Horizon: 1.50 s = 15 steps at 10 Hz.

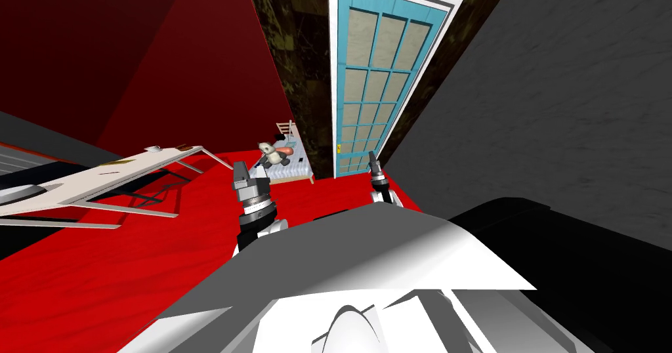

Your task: Pull the door open

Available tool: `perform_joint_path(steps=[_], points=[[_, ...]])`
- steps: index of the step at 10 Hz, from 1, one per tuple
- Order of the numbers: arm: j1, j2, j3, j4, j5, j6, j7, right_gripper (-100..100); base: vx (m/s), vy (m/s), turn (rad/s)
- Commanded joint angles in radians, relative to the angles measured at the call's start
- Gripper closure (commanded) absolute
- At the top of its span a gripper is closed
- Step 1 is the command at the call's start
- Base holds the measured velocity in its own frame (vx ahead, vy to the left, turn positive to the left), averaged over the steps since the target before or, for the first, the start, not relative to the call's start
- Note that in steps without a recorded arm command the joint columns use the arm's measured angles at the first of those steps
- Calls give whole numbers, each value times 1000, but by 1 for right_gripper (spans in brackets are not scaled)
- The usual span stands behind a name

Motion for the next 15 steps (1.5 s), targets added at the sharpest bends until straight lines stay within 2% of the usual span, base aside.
perform_joint_path(steps=[1,8,15], points=[[-2,-2,-12,31,18,-13,27,-100,93,12,-1],[-37,-10,-68,175,101,-47,138,-100,96,10,-4],[-74,-10,-127,325,186,-83,255,-100,100,12,-5]])
